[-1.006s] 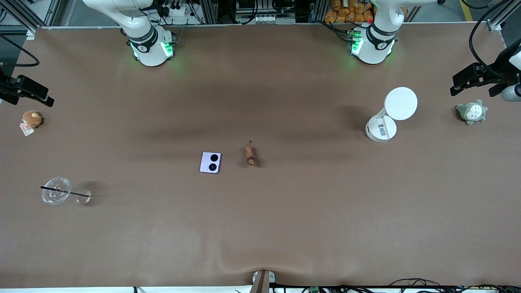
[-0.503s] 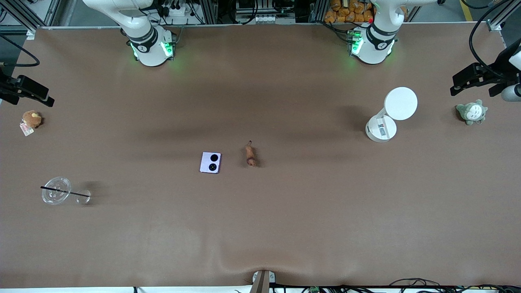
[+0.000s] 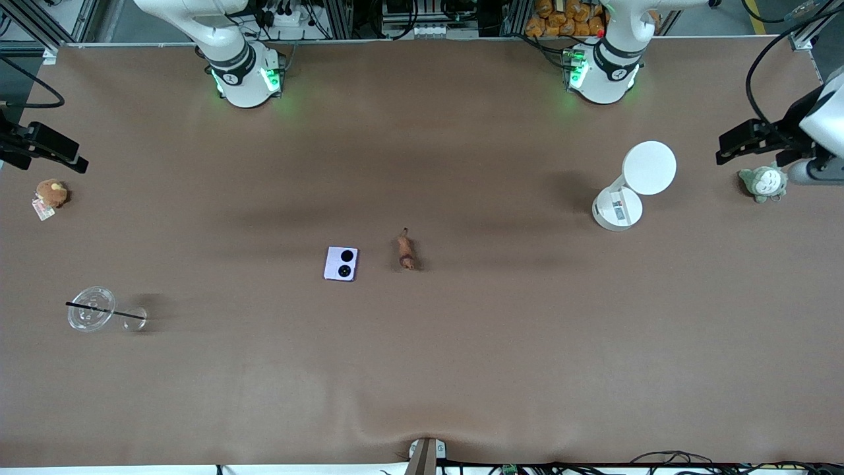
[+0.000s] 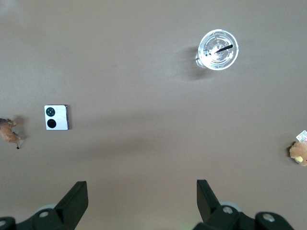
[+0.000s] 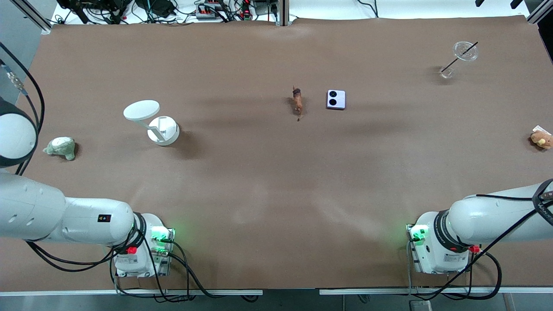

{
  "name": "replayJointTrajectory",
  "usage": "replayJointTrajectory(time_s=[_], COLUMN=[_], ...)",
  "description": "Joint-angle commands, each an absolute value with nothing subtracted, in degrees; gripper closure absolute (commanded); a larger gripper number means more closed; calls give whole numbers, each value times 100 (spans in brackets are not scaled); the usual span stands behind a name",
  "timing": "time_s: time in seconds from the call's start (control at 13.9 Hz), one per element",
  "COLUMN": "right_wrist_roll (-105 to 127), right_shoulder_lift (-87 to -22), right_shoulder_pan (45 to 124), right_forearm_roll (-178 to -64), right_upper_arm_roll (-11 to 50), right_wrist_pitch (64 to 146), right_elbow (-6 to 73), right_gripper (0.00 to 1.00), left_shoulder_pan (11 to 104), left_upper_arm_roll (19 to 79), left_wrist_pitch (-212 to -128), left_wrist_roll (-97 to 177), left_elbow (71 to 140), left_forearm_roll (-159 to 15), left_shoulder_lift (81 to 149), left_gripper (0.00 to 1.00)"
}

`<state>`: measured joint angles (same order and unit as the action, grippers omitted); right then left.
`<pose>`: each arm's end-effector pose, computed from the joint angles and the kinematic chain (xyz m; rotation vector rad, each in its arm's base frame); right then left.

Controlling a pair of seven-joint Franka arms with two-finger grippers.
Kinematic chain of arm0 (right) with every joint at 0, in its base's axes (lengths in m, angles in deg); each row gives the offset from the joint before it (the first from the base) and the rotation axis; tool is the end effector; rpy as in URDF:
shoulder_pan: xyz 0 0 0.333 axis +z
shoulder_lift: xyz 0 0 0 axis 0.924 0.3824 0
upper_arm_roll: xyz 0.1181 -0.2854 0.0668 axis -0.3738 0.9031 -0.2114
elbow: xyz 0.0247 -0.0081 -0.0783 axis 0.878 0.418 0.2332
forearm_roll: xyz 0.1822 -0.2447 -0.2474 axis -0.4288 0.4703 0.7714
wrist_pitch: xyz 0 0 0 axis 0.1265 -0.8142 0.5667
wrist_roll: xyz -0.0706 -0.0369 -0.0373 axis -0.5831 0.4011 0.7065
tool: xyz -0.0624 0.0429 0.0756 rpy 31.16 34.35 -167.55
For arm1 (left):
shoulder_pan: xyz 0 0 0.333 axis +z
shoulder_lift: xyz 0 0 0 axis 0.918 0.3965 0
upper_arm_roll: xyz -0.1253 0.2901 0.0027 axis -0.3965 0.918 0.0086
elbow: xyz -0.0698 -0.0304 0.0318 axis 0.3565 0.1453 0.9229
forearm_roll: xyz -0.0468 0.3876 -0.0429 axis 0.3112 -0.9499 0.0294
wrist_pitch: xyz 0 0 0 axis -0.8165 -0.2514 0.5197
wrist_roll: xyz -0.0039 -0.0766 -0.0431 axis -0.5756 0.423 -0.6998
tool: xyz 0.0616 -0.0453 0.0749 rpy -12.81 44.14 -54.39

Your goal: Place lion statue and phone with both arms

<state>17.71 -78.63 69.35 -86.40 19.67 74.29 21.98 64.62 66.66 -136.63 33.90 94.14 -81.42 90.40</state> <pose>0.5397 -0.0345 0.6487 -3.1014 0.1493 0.0399 0.5467 -0.0254 0.6191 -3.1317 0.0718 0.1576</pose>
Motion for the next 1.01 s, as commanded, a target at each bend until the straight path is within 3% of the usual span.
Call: replayJointTrajectory(time_s=[0.0, 0.43, 0.93], right_wrist_roll=[1836, 1836, 1836], right_shoulder_lift=[-7938, -7938, -7938], right_shoulder_pan=[6980, 6980, 6989], right_forearm_roll=[-8584, -8584, -8584], right_upper_arm_roll=[1978, 1978, 1978], right_wrist_pitch=[7486, 7486, 7486], right_elbow=[2294, 2294, 2294], right_gripper=[0, 0, 0], left_shoulder_pan=[6427, 5910, 4890], left_upper_arm_roll=[6648, 6490, 6481], left_wrist_pitch=[-13555, -13582, -14028], left_wrist_roll=[3398, 3503, 4538], left_elbow=[9276, 9223, 8608], left_forearm_roll=[-8099, -7995, -7678], left_shoulder_lift=[9135, 9688, 10611], left_gripper=[0, 0, 0])
